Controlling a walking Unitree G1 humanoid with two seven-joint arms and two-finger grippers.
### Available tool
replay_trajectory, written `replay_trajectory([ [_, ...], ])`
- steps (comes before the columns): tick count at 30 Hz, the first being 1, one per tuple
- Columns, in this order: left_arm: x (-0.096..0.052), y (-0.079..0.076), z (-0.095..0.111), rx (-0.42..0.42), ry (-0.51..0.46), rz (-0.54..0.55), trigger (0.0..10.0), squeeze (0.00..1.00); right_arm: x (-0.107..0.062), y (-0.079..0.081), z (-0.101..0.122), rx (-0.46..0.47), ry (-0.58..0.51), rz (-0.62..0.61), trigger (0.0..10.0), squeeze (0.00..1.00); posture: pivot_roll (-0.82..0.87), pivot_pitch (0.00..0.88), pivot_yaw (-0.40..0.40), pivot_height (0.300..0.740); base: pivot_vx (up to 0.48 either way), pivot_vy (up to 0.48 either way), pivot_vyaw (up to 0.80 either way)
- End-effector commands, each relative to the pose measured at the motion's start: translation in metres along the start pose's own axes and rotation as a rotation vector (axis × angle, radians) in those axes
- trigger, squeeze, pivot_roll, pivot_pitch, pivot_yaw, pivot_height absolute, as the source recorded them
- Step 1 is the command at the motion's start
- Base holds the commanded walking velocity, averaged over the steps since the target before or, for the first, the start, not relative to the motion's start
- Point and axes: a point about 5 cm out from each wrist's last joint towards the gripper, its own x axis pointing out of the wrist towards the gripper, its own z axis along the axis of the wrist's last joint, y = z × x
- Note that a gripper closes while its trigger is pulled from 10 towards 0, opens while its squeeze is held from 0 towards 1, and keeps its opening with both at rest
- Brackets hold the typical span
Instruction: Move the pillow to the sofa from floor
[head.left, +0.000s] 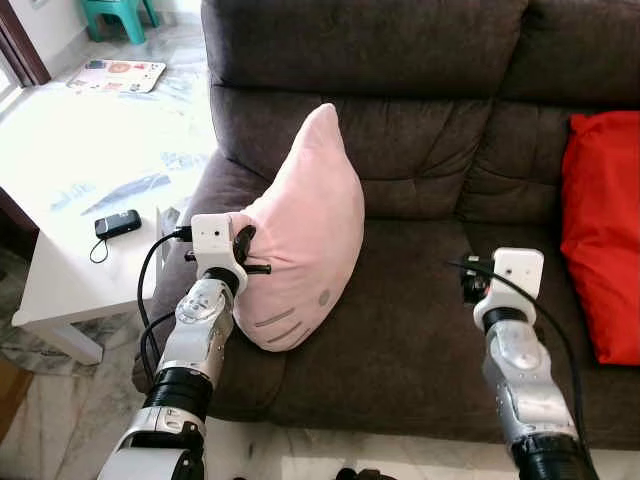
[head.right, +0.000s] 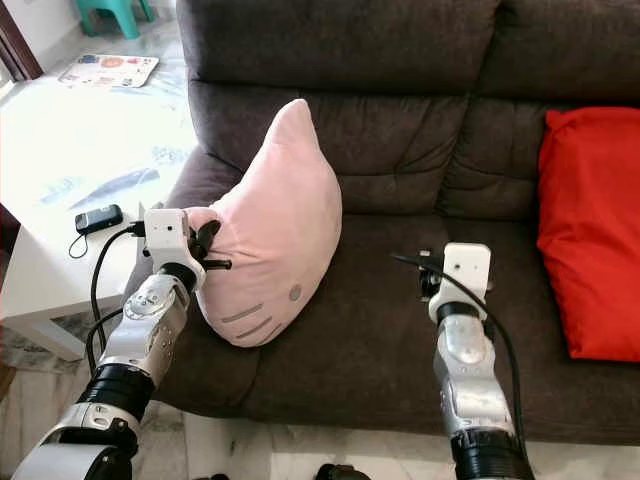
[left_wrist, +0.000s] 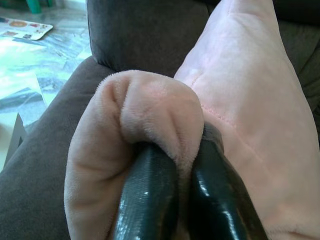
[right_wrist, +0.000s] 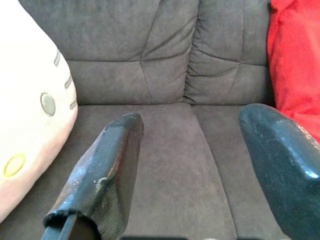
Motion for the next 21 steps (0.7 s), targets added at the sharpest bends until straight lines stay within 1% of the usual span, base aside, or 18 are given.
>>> replay_trajectory([
  [1,-0.006,0.007,-0.011,0.036,0.035,0.014,10.0,1.00,-0.002,-0.002,0.002,0.017,-0.027,-0.001,10.0,0.00,-0.07,0.163,-0.037,0.740,0.000,0.000,0.00],
  [3,-0.006,0.006,-0.012,0.072,0.033,0.002,10.0,1.00,-0.002,-0.001,0.000,0.011,-0.018,0.004,10.0,0.00,-0.07,0.163,-0.037,0.740,0.000,0.000,0.00],
  [4,-0.006,0.006,-0.012,0.073,0.031,0.002,10.0,1.00,-0.003,0.000,-0.001,0.008,-0.014,0.008,10.0,0.00,-0.07,0.163,-0.037,0.740,0.000,0.000,0.00],
  [8,-0.006,0.006,-0.010,0.049,0.016,0.019,10.0,1.00,-0.003,0.000,-0.002,0.014,-0.011,0.004,10.0,0.00,-0.07,0.162,-0.038,0.740,0.000,0.000,0.00],
  [15,-0.005,0.007,-0.009,0.044,0.001,0.033,10.0,1.00,-0.003,0.000,-0.003,0.017,-0.014,0.004,10.0,0.00,-0.08,0.158,-0.039,0.740,0.000,0.000,0.00],
  [21,-0.003,0.011,0.004,0.049,-0.056,0.049,10.0,1.00,-0.003,0.000,-0.003,0.018,-0.017,0.005,10.0,0.00,-0.07,0.148,-0.037,0.740,0.000,0.000,0.00],
])
